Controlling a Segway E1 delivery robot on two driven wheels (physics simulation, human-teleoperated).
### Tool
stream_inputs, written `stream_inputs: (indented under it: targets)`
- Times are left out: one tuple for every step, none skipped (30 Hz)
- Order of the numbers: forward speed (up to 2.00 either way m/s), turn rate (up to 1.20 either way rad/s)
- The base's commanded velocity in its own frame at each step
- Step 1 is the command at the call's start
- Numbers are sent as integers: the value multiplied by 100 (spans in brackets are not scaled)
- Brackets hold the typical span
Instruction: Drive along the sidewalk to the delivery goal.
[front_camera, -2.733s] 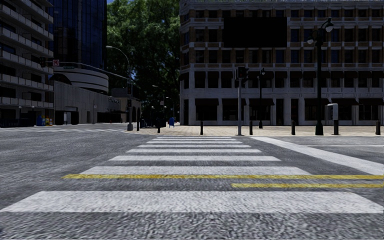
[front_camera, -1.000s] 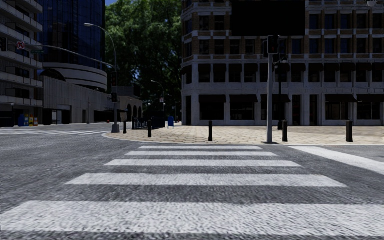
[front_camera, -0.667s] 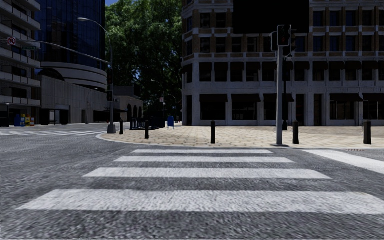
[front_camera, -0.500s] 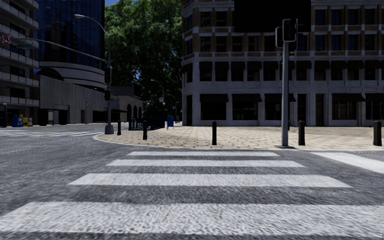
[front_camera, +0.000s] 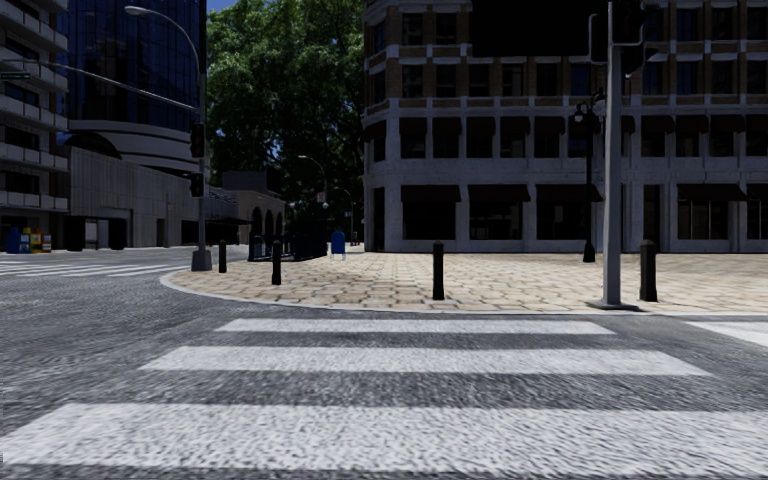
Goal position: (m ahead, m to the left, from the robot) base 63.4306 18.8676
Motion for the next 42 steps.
stream_inputs:
  targets:
    - [200,16]
    - [200,17]
    - [200,17]
    - [200,17]
    - [200,17]
    - [200,17]
    - [200,18]
    - [200,18]
    - [200,19]
    - [200,21]
    - [200,21]
    - [200,22]
    - [200,22]
    - [200,22]
    - [200,22]
    - [200,20]
    - [200,20]
    - [200,7]
    - [200,0]
    - [200,0]
    - [200,0]
    - [200,0]
    - [200,0]
    - [200,0]
    - [200,0]
    - [200,0]
    - [200,0]
    - [200,0]
    - [200,0]
    - [200,0]
    - [200,0]
    - [200,0]
    - [200,0]
    - [200,0]
    - [200,0]
    - [200,0]
    - [200,5]
    - [200,11]
    - [200,13]
    - [200,14]
    - [200,14]
    - [200,14]
